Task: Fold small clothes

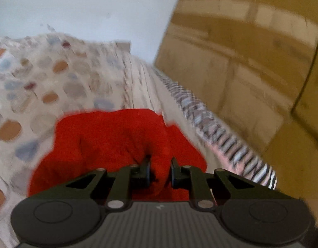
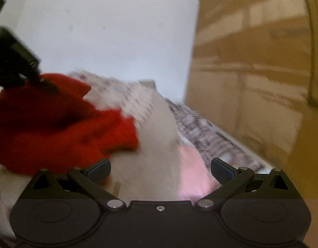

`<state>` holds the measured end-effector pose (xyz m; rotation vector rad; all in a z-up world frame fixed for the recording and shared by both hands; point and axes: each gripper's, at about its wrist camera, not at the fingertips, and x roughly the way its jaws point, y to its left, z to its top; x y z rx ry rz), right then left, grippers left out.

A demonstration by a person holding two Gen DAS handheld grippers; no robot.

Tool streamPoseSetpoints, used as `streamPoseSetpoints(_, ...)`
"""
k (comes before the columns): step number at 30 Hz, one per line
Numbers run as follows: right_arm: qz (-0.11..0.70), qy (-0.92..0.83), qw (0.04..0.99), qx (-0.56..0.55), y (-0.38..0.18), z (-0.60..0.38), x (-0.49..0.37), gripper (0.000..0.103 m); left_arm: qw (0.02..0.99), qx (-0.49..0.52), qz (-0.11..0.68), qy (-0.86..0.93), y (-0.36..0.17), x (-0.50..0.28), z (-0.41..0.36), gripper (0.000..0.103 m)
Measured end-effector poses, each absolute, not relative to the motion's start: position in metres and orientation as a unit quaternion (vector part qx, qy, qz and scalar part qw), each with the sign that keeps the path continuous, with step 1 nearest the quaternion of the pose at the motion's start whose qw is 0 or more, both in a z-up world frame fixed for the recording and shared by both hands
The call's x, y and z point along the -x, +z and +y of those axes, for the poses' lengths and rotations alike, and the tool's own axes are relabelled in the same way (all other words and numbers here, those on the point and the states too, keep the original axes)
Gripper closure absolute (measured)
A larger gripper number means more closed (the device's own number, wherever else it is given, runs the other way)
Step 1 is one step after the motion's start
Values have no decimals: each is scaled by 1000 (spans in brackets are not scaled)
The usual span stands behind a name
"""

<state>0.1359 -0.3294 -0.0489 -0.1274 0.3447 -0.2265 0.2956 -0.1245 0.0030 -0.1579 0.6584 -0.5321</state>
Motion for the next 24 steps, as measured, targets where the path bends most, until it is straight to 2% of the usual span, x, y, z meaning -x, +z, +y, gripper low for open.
streamPoseSetpoints(4,193,-136,971,50,-63,-344,-130,0,916,30,304,-261,-10,-283,-133,83)
streamPoseSetpoints(6,197,-140,969,45,-68,-347,-128,0,912,47,307,-267,-5,-283,-130,78)
streamPoseSetpoints(9,200,-144,969,32,-72,-349,-133,0,907,79,300,-284,3,-282,-123,56)
streamPoseSetpoints(11,197,-144,970,18,-70,-349,-133,0,904,82,287,-305,10,-281,-121,20)
streamPoseSetpoints(13,197,-144,970,6,-68,-349,-134,0,905,82,264,-322,16,-276,-119,5)
streamPoseSetpoints(17,206,-146,968,-14,-64,-354,-135,0,919,66,223,-317,28,-257,-113,0)
streamPoseSetpoints(24,209,-142,967,-7,-59,-349,-137,0,954,49,153,-254,47,-217,-76,0)
